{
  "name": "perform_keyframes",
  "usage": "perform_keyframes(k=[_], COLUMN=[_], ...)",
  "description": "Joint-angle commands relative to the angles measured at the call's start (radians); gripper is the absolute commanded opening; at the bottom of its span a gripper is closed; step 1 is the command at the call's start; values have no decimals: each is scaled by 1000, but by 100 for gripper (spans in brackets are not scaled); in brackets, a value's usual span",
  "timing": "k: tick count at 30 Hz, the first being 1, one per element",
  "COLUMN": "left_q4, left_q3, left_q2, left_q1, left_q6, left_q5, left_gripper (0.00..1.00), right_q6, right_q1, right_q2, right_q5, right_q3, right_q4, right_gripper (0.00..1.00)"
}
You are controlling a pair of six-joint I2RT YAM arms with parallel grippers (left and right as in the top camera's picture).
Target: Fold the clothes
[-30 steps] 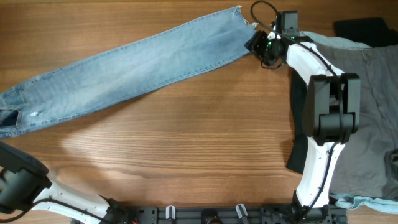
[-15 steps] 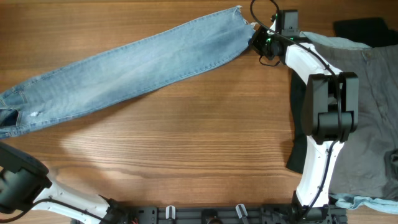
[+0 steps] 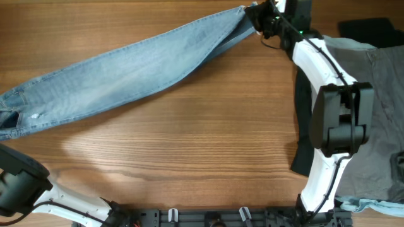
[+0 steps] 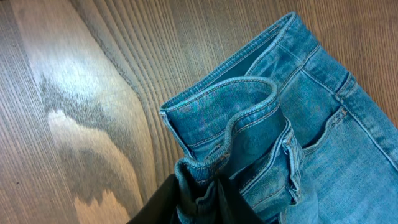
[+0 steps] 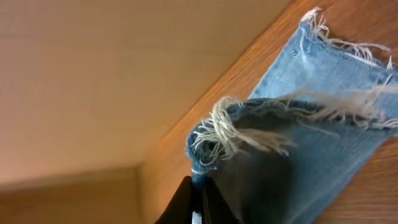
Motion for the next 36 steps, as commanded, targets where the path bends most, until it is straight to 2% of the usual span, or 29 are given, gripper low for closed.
perform_keyframes(k=[1, 7, 10, 12, 16, 20, 25, 32, 36], left_q4=[3, -6, -8, -12, -39, -116, -244, -278, -385], left_q3=[22, 22, 22, 22, 22, 22, 22, 22, 26], left_q2=[14, 14, 14, 14, 12, -11, -23, -25, -26], left_q1=[4, 5, 8, 18, 47, 80, 124, 136, 138], left_q6=[-6, -5, -5, -6, -14, -32, -114, -113, -106], left_q5=[-9, -8, -10, -6, -2, -4, -77, -100, -283], left_gripper=[20, 20, 10, 4, 4, 4, 4, 4, 4], right_q6=[91, 100, 78, 160, 196, 192, 200, 189, 189], right_q1=[55, 64, 8, -32, -76, -80, -80, -77, -77], right_q2=[33, 80, 72, 57, -11, -97, -127, -126, -126], right_q5=[187, 249, 128, 40, -57, -29, 32, 93, 97], right_q3=[10, 10, 11, 13, 13, 13, 13, 12, 12], right_q4=[54, 87, 172, 189, 198, 128, 3, -42, -65], right_gripper=[4, 4, 4, 4, 4, 4, 4, 4, 4])
